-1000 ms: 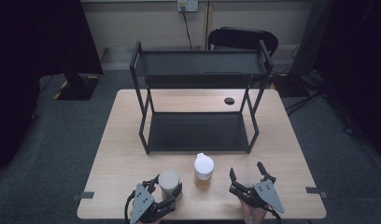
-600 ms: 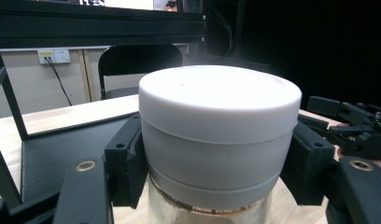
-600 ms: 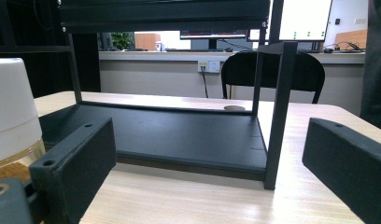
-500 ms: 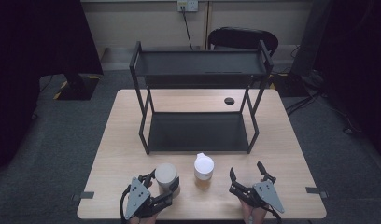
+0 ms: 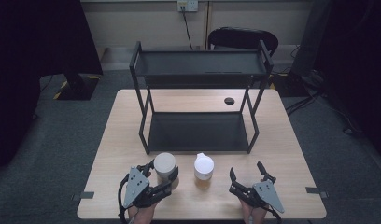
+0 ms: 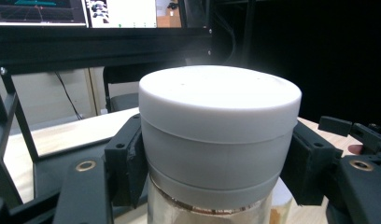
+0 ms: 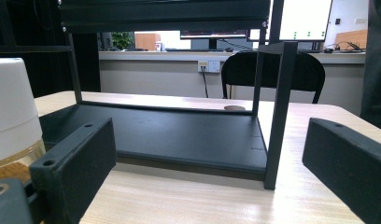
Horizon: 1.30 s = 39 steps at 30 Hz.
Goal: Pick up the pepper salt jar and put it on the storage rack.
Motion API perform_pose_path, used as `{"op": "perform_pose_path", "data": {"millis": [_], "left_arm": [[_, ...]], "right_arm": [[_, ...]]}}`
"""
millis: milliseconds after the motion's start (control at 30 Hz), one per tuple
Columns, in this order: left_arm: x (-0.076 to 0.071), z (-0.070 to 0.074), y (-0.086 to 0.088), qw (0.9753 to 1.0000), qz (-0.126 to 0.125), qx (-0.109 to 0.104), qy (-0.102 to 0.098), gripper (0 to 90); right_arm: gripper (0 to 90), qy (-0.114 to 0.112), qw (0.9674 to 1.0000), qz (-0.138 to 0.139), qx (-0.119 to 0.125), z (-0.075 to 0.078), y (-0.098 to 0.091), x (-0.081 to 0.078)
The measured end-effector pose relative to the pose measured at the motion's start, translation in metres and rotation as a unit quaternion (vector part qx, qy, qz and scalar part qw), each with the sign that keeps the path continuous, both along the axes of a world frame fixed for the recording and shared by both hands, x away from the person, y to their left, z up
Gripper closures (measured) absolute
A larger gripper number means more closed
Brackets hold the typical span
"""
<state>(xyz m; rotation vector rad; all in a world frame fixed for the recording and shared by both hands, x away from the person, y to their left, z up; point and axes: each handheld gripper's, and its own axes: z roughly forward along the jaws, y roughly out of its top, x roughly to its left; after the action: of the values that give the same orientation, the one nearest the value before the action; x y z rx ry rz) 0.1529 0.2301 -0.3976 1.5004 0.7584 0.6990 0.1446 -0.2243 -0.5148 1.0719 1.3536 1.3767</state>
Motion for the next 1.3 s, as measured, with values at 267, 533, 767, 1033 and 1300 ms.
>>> {"op": "perform_pose_path", "data": {"millis": [267,533,767,1033,1300], "left_arm": [[0.012,0.02,0.002,1.0,-0.002,0.002,-0.008,34.4],[0.019,0.031,0.003,0.9999,-0.001,0.003,-0.014,34.4],[0.026,0.043,0.001,0.9998,-0.001,0.005,-0.019,34.4],[0.037,0.056,0.001,0.9997,0.002,-0.011,-0.023,34.4],[0.049,0.07,0.003,0.9994,0.008,-0.018,-0.029,34.4]], "right_arm": [[1.7,0.0,1.0,0.0,0.0,0.0,0.0,0.0],[1.7,0.0,1.0,0.0,0.0,0.0,0.0,0.0],[1.7,0.0,1.0,0.0,0.0,0.0,0.0,0.0],[1.7,0.0,1.0,-0.002,0.0,0.0,0.001,0.0],[1.7,0.0,1.0,-0.002,0.0,0.0,0.001,0.0]]}}
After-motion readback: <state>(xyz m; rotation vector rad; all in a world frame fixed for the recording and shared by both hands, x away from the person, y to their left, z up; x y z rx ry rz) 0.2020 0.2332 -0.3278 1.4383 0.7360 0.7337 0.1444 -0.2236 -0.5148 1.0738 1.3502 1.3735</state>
